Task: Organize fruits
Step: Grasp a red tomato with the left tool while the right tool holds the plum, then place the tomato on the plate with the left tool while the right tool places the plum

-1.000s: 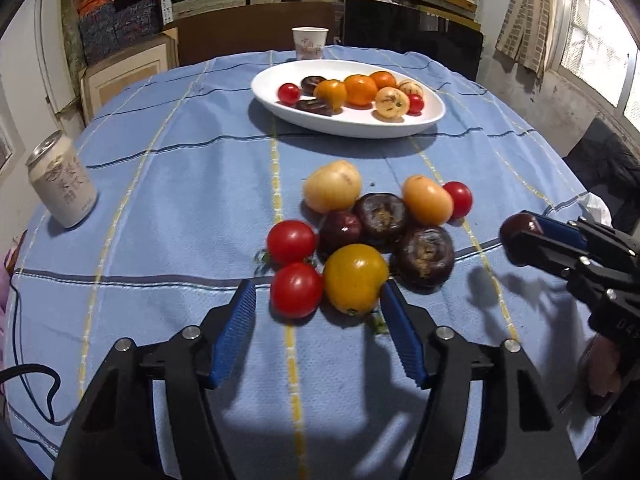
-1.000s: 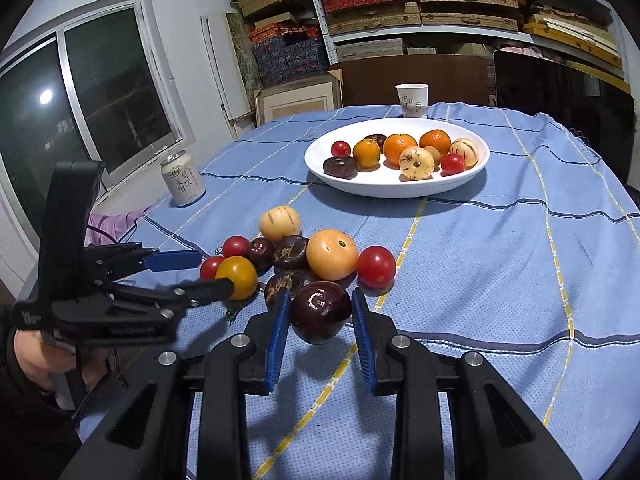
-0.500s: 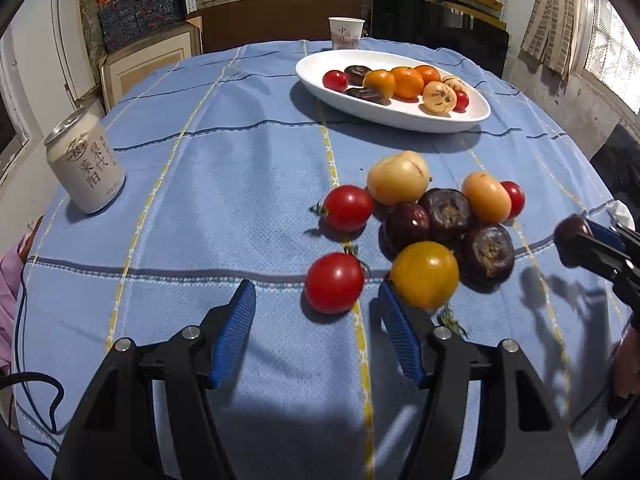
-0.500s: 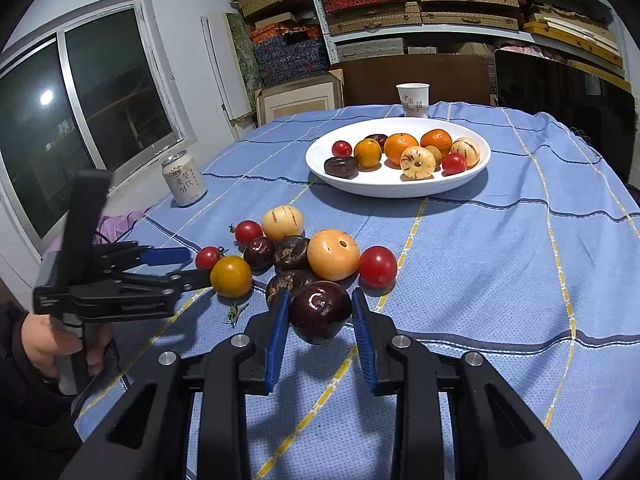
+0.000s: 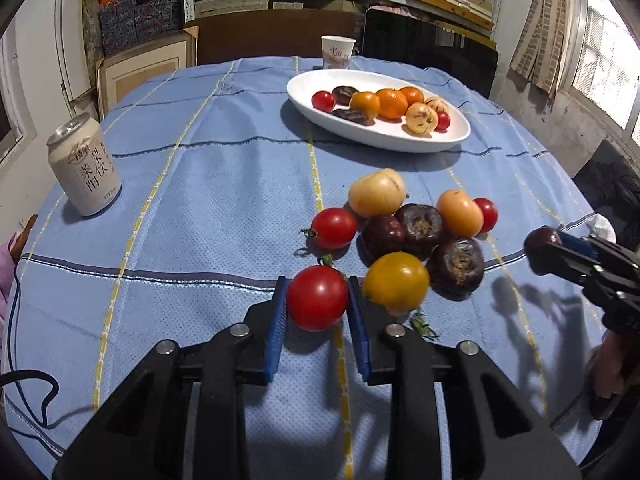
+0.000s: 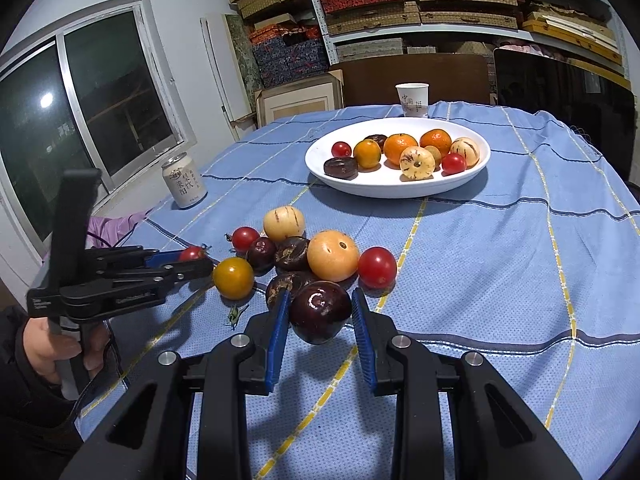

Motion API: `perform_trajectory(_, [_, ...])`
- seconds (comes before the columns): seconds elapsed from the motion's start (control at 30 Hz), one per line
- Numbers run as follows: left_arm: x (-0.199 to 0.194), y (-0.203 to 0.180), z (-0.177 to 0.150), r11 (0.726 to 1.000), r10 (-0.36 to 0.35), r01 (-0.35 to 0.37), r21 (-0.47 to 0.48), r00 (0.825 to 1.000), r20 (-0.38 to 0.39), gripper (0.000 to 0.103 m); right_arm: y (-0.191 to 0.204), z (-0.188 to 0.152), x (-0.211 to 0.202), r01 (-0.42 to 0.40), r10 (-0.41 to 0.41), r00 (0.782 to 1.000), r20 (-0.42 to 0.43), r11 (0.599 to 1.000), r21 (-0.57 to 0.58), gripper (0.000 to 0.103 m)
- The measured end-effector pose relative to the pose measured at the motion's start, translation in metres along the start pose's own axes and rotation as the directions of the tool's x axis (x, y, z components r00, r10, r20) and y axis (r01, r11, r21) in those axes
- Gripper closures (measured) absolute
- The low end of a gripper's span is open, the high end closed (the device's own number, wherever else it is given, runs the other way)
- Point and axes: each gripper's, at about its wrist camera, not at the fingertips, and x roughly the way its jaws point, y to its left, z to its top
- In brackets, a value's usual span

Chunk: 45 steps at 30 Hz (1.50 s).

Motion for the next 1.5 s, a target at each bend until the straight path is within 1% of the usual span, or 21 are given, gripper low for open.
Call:
perform_trajectory(0.23, [-0.032,-0.013,0.009,0.999,-0.05,0.05,0.007,0.997,0.064,0.075,-0.001,0.001,-0.005,0.009,-0.009,1.0,0.025,1.0,0.005,0.072])
perform_trajectory(0.37, [-0.046,-0.018,0.021,0.997,-0.074,0.073,0.019,0.993,0.094,0.075,-0.004,0.003,-0.009,0.021,-0.022,0.999,0.05,1.0,0.021,0.072])
perform_trajectory(0.47, [-0.05,-0.019,0.041,0.996,-0.091,0.089,0.027,0.991,0.101,0.075,-0.01,0.011,-0.013,0.026,-0.028,0.998,0.049,0.999,0.04,0.072])
perform_trajectory(0.53, [-0.047,-0.018,0.065,0.995,-0.101,0.098,0.026,0.99,0.098,0.075,-0.013,0.027,-0.017,0.036,-0.038,0.998,0.057,0.999,0.027,0.072])
perform_trajectory(0.6, [-0.042,-0.018,0.087,0.995,-0.093,0.091,0.027,0.991,0.098,0.075,-0.015,0.045,-0.022,0.066,-0.065,0.995,0.076,0.998,0.001,0.072])
perform_trajectory(0.7, [-0.019,-0.019,0.128,0.994,-0.105,0.105,0.008,0.992,0.076,0.075,-0.023,0.093,-0.027,0.1,-0.096,0.988,0.118,0.995,-0.03,0.072])
perform_trajectory(0.73, [-0.01,-0.02,0.139,0.994,-0.106,0.106,0.003,0.992,0.071,0.075,-0.026,0.103,-0.027,0.108,-0.103,0.987,0.124,0.994,-0.035,0.072])
perform_trajectory(0.77, [-0.002,-0.021,0.148,0.995,-0.104,0.105,-0.002,0.992,0.067,0.075,-0.031,0.122,-0.022,0.123,-0.116,0.985,0.126,0.991,-0.046,0.072])
perform_trajectory(0.9, [0.042,-0.023,0.187,0.993,-0.113,0.115,-0.031,0.993,0.044,0.075,-0.051,0.165,0.01,0.18,-0.172,0.979,0.106,0.981,-0.067,0.072])
perform_trajectory(0.93, [0.052,-0.022,0.192,0.992,-0.119,0.121,-0.038,0.992,0.038,0.075,-0.056,0.173,0.02,0.187,-0.18,0.979,0.096,0.98,-0.065,0.072])
perform_trajectory(1.0, [0.074,-0.023,0.204,0.993,-0.111,0.112,-0.044,0.994,0.015,0.075,-0.067,0.185,0.042,0.199,-0.195,0.978,0.074,0.978,-0.057,0.072])
perform_trajectory(1.1, [0.101,-0.021,0.214,0.994,-0.1,0.099,-0.049,0.995,-0.013,0.075,-0.078,0.194,0.072,0.205,-0.203,0.978,0.049,0.977,-0.049,0.072])
perform_trajectory(1.23, [0.13,-0.017,0.218,0.992,-0.109,0.105,-0.072,0.993,-0.044,0.075,-0.086,0.199,0.104,0.229,-0.228,0.973,0.023,0.972,-0.055,0.072])
perform_trajectory(1.3, [0.141,-0.014,0.217,0.99,-0.118,0.112,-0.088,0.991,-0.06,0.074,-0.089,0.2,0.116,0.224,-0.224,0.975,0.009,0.973,-0.053,0.072])
perform_trajectory(1.33, [0.145,-0.014,0.215,0.989,-0.12,0.114,-0.09,0.99,-0.067,0.066,-0.091,0.2,0.121,0.219,-0.219,0.976,0.004,0.974,-0.051,0.072])
perform_trajectory(1.37, [0.148,-0.013,0.214,0.989,-0.12,0.113,-0.093,0.99,-0.071,0.054,-0.092,0.2,0.126,0.211,-0.211,0.977,-0.002,0.976,-0.052,0.071])
perform_trajectory(1.4, [0.149,-0.011,0.214,0.989,-0.119,0.112,-0.1,0.991,-0.067,0.049,-0.093,0.2,0.13,0.202,-0.202,0.979,-0.01,0.978,-0.052,0.071])
perform_trajectory(1.43, [0.148,-0.009,0.215,0.988,-0.115,0.109,-0.113,0.992,-0.054,0.039,-0.094,0.2,0.134,0.189,-0.19,0.982,-0.019,0.981,-0.049,0.071])
perform_trajectory(1.47, [0.146,-0.006,0.215,0.986,-0.114,0.108,-0.124,0.993,-0.043,0.033,-0.094,0.199,0.135,0.181,-0.183,0.983,-0.023,0.982,-0.046,0.071])
perform_trajectory(1.5, [0.141,-0.003,0.215,0.984,-0.114,0.11,-0.14,0.993,-0.025,0.032,-0.095,0.199,0.136,0.177,-0.179,0.984,-0.026,0.983,-0.039,0.071])
